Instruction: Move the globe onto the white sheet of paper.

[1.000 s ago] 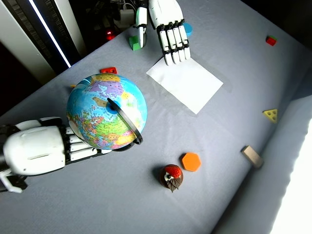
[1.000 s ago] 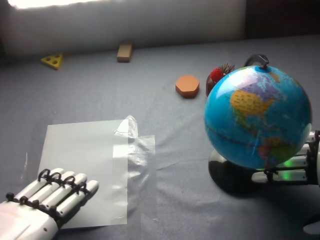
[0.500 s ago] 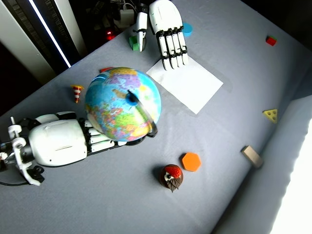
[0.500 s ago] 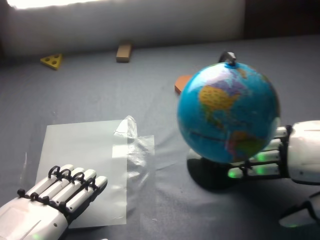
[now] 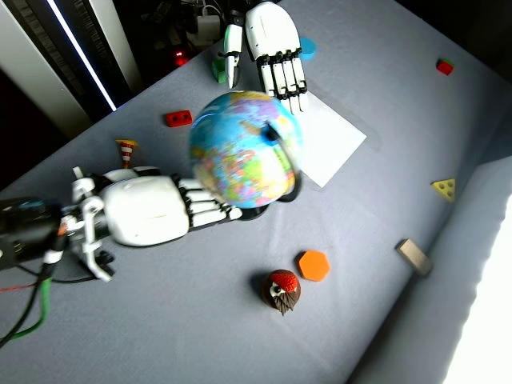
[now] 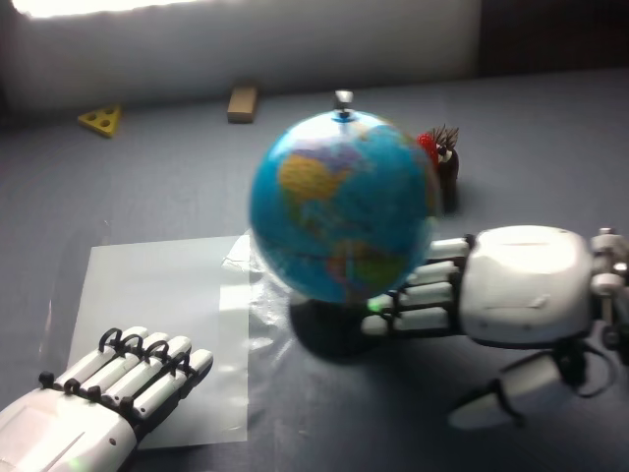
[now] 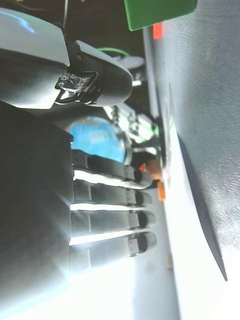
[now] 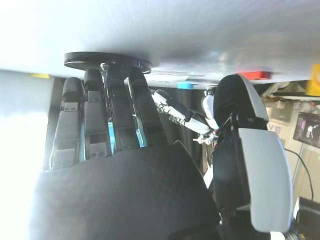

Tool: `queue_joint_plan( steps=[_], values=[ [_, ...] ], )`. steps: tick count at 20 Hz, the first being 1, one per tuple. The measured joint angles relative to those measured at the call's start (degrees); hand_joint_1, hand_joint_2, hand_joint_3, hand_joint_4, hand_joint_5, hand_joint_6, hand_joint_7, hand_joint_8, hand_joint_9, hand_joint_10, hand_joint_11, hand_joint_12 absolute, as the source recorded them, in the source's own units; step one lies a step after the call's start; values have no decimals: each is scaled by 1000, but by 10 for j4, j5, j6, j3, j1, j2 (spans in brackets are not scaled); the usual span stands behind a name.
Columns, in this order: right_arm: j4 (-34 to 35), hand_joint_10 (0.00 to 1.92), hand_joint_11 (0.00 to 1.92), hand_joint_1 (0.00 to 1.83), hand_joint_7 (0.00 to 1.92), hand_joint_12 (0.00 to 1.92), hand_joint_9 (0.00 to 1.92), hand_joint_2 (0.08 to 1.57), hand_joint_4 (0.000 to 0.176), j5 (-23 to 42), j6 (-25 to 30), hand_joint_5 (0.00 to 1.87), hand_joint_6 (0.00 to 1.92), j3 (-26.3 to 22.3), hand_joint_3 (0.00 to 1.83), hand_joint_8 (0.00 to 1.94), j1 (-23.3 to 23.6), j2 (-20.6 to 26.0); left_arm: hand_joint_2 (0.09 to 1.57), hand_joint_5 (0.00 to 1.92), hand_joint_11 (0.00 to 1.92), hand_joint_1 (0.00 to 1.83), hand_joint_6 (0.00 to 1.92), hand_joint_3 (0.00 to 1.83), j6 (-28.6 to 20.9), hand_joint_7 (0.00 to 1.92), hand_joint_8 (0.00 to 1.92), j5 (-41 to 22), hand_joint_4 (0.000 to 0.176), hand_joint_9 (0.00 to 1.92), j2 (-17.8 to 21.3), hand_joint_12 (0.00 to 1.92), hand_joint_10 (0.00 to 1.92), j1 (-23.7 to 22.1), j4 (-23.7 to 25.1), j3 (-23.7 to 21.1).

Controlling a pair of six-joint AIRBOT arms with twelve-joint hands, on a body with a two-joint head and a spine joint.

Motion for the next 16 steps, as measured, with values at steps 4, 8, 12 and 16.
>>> queue_joint_plan(
  steps=[4,8,12,16],
  values=[
    [3,1,0,77,235,210,173,1161,0,-37,-10,217,4,-9,0,0,18,-23,1283,48,0,0,1,0,-1,33,1,-1,0,45,-3,74,0,2,-1,-6],
    [3,1,0,77,227,209,175,1161,0,-81,-32,226,7,-22,0,0,39,-49,1285,48,0,0,1,1,-2,33,1,-1,0,44,-6,72,0,4,0,-14],
    [2,3,0,77,229,209,178,1161,0,-146,-43,238,11,-29,0,2,68,-94,1285,51,0,0,2,1,-2,33,1,-4,0,44,-6,71,0,5,-3,-15],
    [0,3,0,80,231,229,182,1160,0,-171,-49,242,9,-29,0,2,82,-115,1286,53,0,0,3,1,-12,34,1,-6,0,44,-5,70,0,13,-3,-15]
  ],
)
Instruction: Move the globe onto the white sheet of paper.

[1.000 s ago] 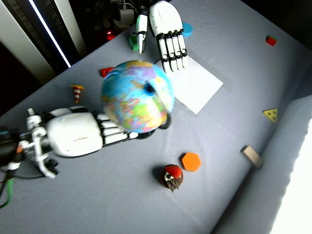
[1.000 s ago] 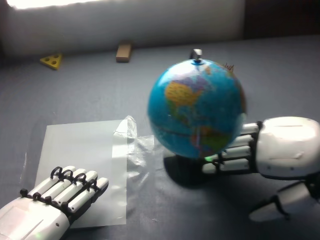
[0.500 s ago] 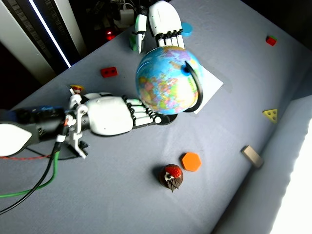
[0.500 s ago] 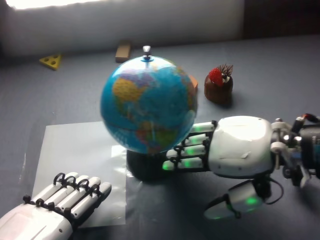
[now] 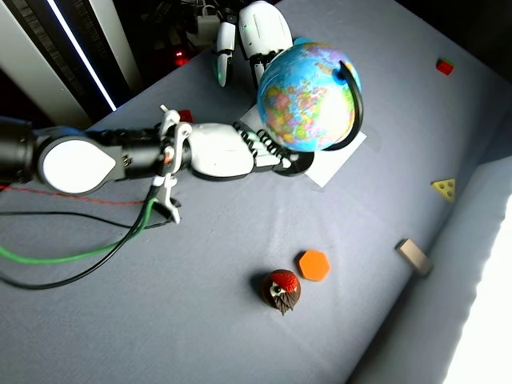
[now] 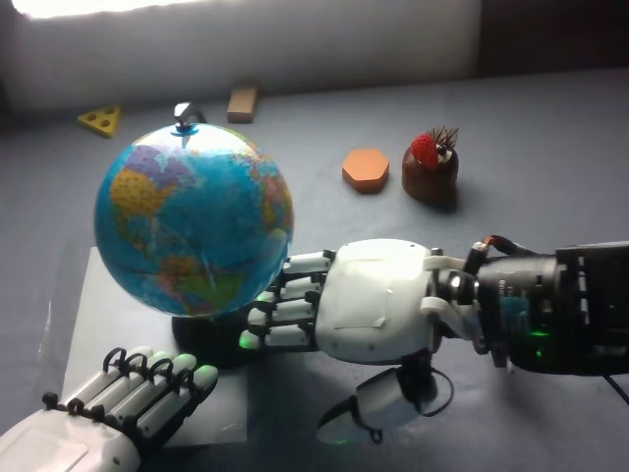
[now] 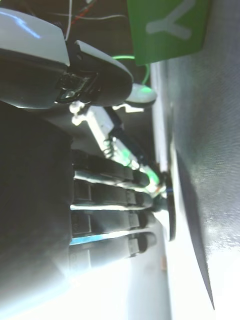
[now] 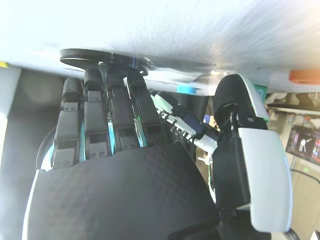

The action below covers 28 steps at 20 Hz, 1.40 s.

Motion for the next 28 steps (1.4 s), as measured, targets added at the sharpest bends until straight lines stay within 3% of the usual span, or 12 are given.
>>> queue_joint_plan(
  steps=[9,15,21,23,25,28],
  values=[
    [-2,3,0,79,230,235,183,1160,0,-38,-13,236,5,1,0,1,22,-37,1286,65,0,0,2,0,-6,42,1,0,0,40,3,93,2,0,-8,3],
    [1,2,0,79,223,238,181,1160,0,-48,4,225,0,-3,0,0,29,-33,1286,68,0,0,1,0,-15,43,0,-4,0,43,3,70,1,0,-19,5],
    [-3,1,0,79,218,260,183,1160,0,-60,43,231,2,-54,0,0,33,48,1287,92,0,0,4,0,-18,55,1,-12,0,58,10,168,3,1,-29,2],
    [-3,0,0,79,212,259,178,1160,0,-57,51,235,4,-73,0,0,33,70,1287,89,0,0,1,0,-19,55,0,-14,0,57,10,111,1,1,-28,-2],
    [-3,0,0,77,212,241,178,1160,0,-70,98,236,3,-100,0,0,33,91,1287,74,0,0,3,0,-19,48,1,-14,0,44,10,47,5,1,-29,-7],
    [-1,0,0,77,217,240,178,1160,0,-134,191,237,3,-162,0,2,39,164,1287,73,11,0,3,0,-12,48,1,-15,0,43,16,54,4,1,-54,-31]
  ],
)
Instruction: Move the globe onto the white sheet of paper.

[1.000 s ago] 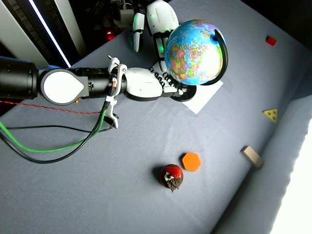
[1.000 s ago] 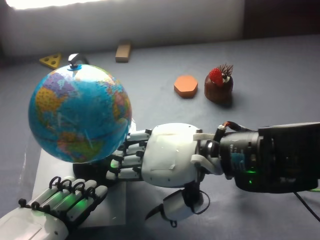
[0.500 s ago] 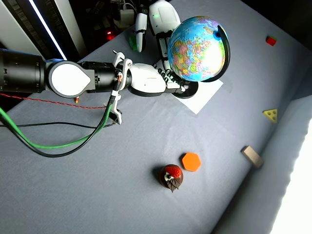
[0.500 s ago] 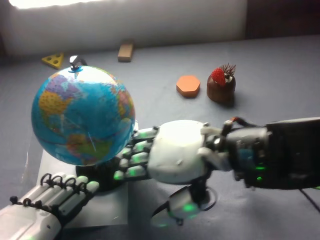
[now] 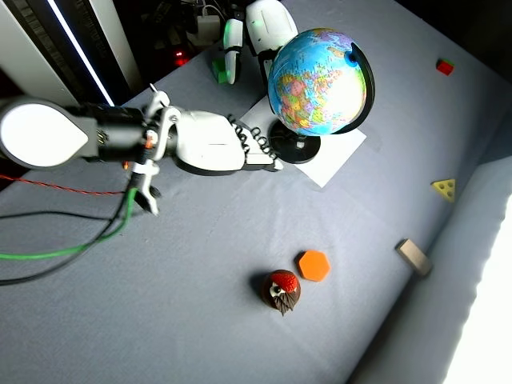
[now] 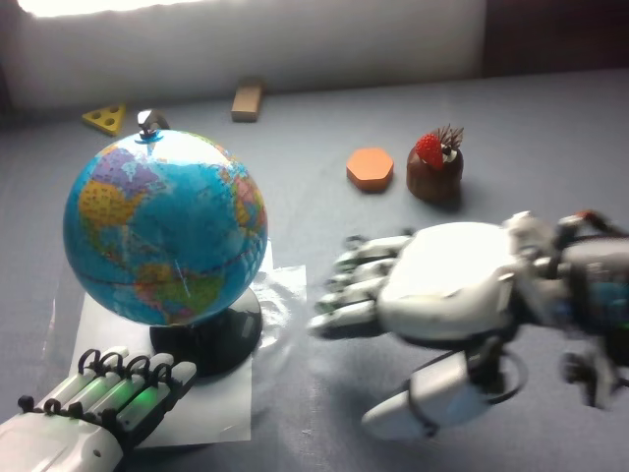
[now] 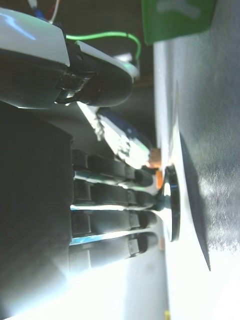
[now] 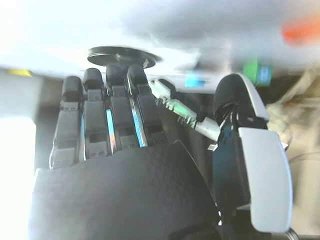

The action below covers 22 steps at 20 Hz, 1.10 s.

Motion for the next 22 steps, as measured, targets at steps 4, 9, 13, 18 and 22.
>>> queue_joint_plan(
  steps=[4,9,13,18,22],
  values=[
    [3,0,0,77,213,239,178,1160,0,-43,57,239,4,-76,0,0,-3,82,1287,75,0,0,0,0,27,49,0,2,0,46,34,112,1,-23,-71,-62],
    [5,0,0,78,209,237,179,1160,0,-78,163,240,4,-130,0,0,3,131,1286,75,0,0,0,0,146,52,1,73,0,47,84,61,1,-138,-238,-164],
    [5,4,0,77,226,235,188,1160,0,-132,239,238,2,-149,0,7,4,155,1287,84,0,0,4,0,256,63,5,125,0,50,87,62,2,-251,-419,-223],
    [-2,9,0,78,246,338,208,1159,0,-185,303,255,7,-156,0,8,8,139,1288,111,0,0,9,1,443,104,7,111,0,83,71,108,8,-436,-649,-254],
    [-254,17,0,77,337,341,248,1161,0,-267,432,327,25,-190,0,19,8,120,1297,197,0,0,21,2,553,200,12,81,0,130,36,169,13,-552,-767,-254]
  ],
)
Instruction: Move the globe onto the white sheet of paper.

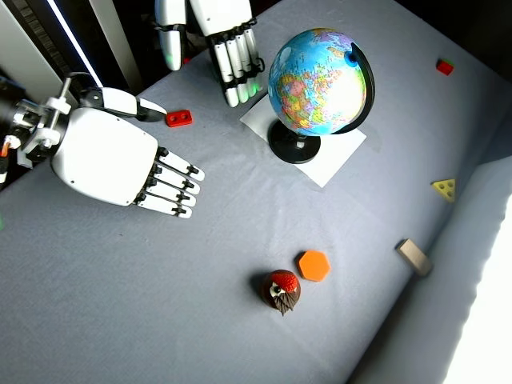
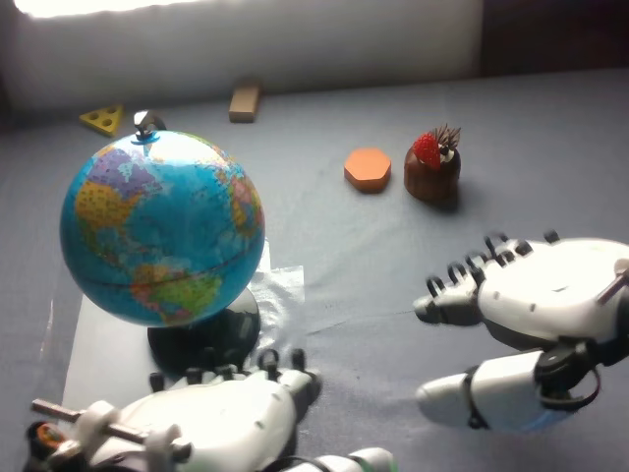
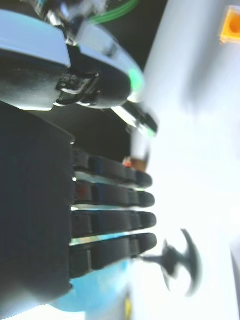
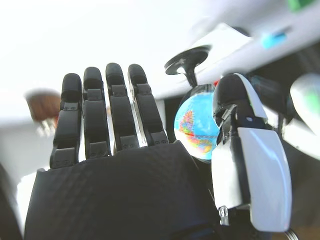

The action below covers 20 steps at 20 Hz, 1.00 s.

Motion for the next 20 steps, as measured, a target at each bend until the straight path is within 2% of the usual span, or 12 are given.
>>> queue_joint_plan(
  steps=[2,5,6,7,9,11,12,15,17,18,19,20],
  values=[
    [-120,46,0,82,459,616,350,1155,0,-33,83,427,50,-25,0,37,-13,-1,1300,277,0,0,27,1,21,283,14,-19,0,197,-9,245,22,-30,-44,0],
    [-152,157,0,86,691,1341,621,1143,0,-64,125,618,121,-41,0,83,-23,-1,1301,456,0,0,57,0,35,441,25,-40,0,343,-9,601,47,-56,-84,0],
    [-148,359,19,81,776,1502,646,1151,0,-70,129,651,191,-41,0,68,-26,-1,1303,514,0,0,65,0,38,491,27,-46,0,399,-8,819,58,-64,-101,0],
    [-146,713,134,86,864,1607,627,1170,0,-78,129,683,344,-43,2,91,-30,1,1311,592,0,8,74,1,43,585,30,-50,0,505,-2,1147,105,-78,-119,-2],
    [-146,1228,345,103,983,1806,629,1225,0,-84,129,702,872,-54,6,346,-33,6,1323,748,219,124,193,0,57,854,130,-62,0,550,-2,1497,834,-98,-129,-2],
    [-147,1580,619,182,962,1916,792,1285,0,-82,130,802,1196,-60,8,1095,-33,5,1329,731,429,281,871,1,78,847,860,-63,0,626,-1,1777,1454,-118,-144,3],
    [-147,1686,753,275,991,1920,878,1308,0,-80,130,847,1305,-63,10,1335,-33,5,1341,763,508,339,1078,3,91,824,1184,-64,0,688,-1,1892,1643,-129,-150,3],
    [-148,1908,1111,517,1122,1921,1110,1371,0,-87,133,936,1631,-63,17,1646,-32,5,1363,889,759,481,1477,3,102,876,1732,-66,0,919,4,1921,1895,-140,-156,8],
    [-148,1920,1237,739,1177,1921,1207,1400,0,-91,134,998,1819,-63,20,1816,-32,5,1405,902,927,586,1867,10,105,945,1911,-71,0,1049,7,1921,1920,-143,-158,8],
    [-148,1921,1262,907,1169,1921,1214,1375,0,-92,136,653,1745,-63,32,1880,-31,5,1421,939,985,638,1910,12,108,1001,1919,-70,0,1104,9,1921,1921,-146,-158,7],
    [-148,1921,1278,935,1184,1921,1225,1032,0,-93,136,655,1869,-63,768,1927,-29,5,1433,957,1017,666,1919,14,115,1028,1921,-70,0,1132,12,1921,1921,-150,-161,3],
    [-146,1921,1315,950,1193,1921,1254,885,0,-96,138,711,1906,-63,1055,1938,-29,5,1437,960,1027,690,1921,11,118,1031,1921,-71,0,1135,14,1921,1921,-154,-163,2]
  ],
)
